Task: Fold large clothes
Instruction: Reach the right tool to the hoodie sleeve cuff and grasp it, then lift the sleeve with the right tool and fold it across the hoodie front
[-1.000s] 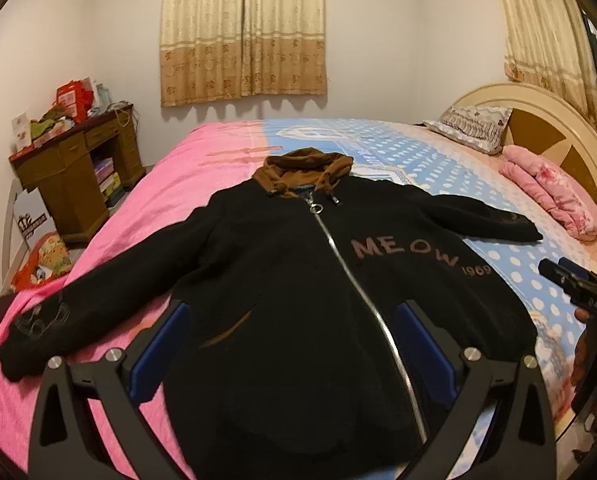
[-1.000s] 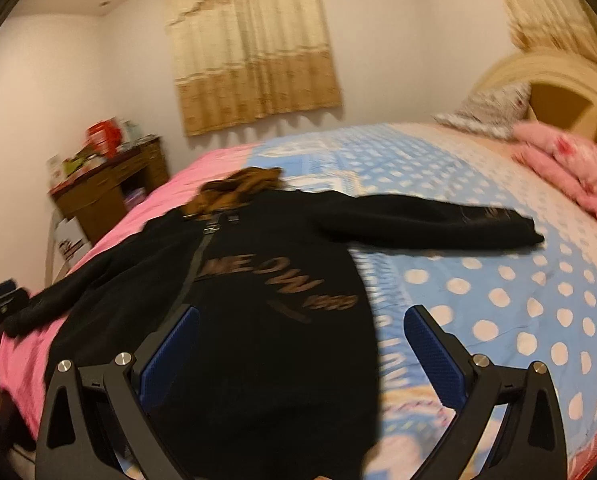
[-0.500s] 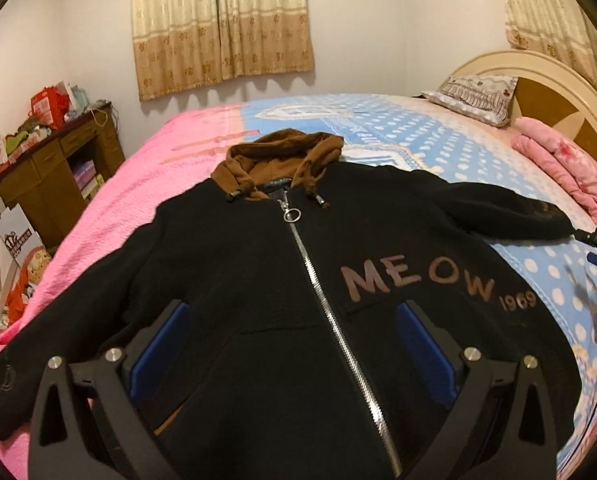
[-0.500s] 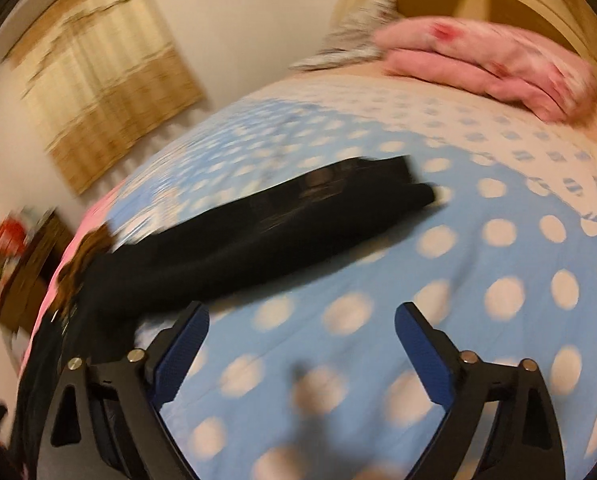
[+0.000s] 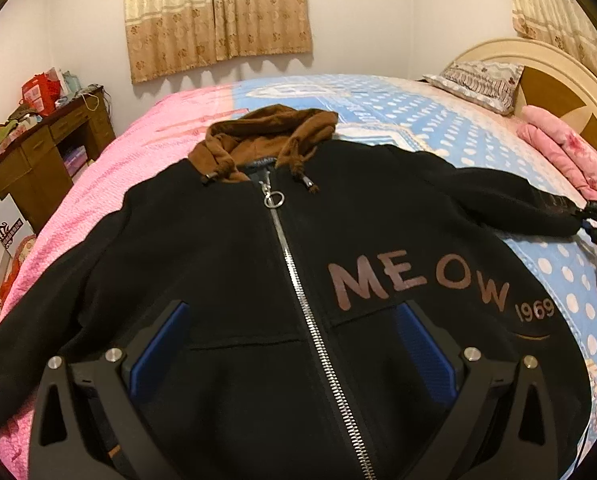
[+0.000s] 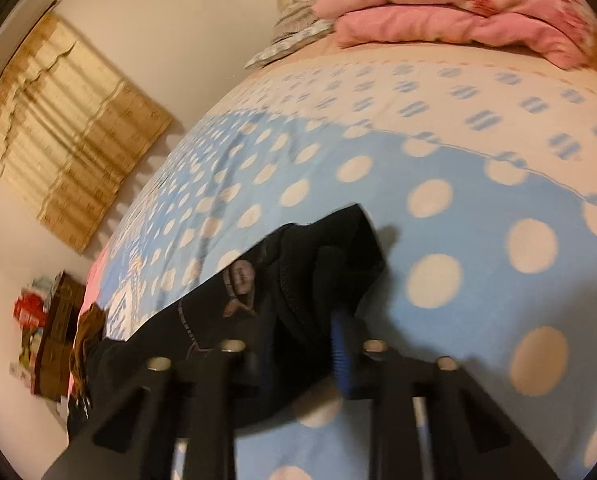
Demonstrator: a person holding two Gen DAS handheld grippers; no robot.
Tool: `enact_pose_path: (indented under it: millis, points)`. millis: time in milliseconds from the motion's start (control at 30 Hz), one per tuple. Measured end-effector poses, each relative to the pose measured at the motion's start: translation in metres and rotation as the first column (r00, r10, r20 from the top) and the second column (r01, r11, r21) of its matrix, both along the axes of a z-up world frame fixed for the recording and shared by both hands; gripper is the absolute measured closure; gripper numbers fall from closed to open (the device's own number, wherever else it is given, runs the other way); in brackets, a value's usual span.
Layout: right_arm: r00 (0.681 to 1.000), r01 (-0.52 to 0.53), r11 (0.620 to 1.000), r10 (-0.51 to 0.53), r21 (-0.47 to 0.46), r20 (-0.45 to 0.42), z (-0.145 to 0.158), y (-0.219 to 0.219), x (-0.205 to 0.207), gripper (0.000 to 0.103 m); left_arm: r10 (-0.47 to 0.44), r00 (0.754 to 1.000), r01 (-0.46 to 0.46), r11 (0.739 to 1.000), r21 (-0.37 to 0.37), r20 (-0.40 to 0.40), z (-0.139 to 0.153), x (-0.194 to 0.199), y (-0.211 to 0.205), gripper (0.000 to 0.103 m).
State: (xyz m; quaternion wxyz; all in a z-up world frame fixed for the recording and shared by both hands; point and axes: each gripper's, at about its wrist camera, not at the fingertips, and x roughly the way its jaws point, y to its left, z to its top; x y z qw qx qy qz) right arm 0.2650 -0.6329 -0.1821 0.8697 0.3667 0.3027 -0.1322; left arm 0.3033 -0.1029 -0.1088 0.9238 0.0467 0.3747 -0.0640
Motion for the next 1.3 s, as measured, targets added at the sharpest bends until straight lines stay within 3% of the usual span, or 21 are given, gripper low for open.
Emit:
enact_pose_path:
  millis: [167,467,633,800,1033,1200,1300]
  points:
    - [0.997,0.029,0.999,-0.027,-0.031,0.071,0.023,-0.004,-0.011,0.087,0.013,1.0,-0.013,1.0,0.003,0.016,0.007,-0.001,0.007,0.0]
    - [0.972,-0.013,0.964,0.074,-0.266,0.222,0.158,0.049,-0.001,0.087,0.043,0.998,-0.041,0.997,-0.065,0.038,0.017,-0.002,0.037,0.0]
    - [0.948,-0.082,0.903,0.201,-0.422,0.248,0.234,0.116,0.021,0.087,0.055,0.997,-0.05,0.992,-0.115,0.045,0.018,-0.008,0.053,0.0]
    - [0.904,-0.179,0.817,0.356,-0.548,0.236,0.278,0.202,0.045,0.087,0.065,0.996,-0.056,0.989,-0.137,0.061,0.02,-0.012,0.068,0.0]
    - [0.806,-0.332,0.697,0.559,-0.635,0.193,0.293,0.332,0.066,0.087,0.099,0.992,-0.085,0.983,-0.165,0.077,0.019,-0.016,0.094,0.0]
    - [0.72,-0.432,0.614,0.676,-0.661,0.157,0.278,0.423,0.081,0.087,0.126,0.989,-0.111,0.979,-0.171,0.076,0.014,-0.015,0.111,0.0]
    - [0.677,-0.48,0.569,0.724,-0.668,0.13,0.252,0.475,0.093,0.087,0.139,0.988,-0.126,0.975,-0.184,0.06,0.01,-0.013,0.123,0.0]
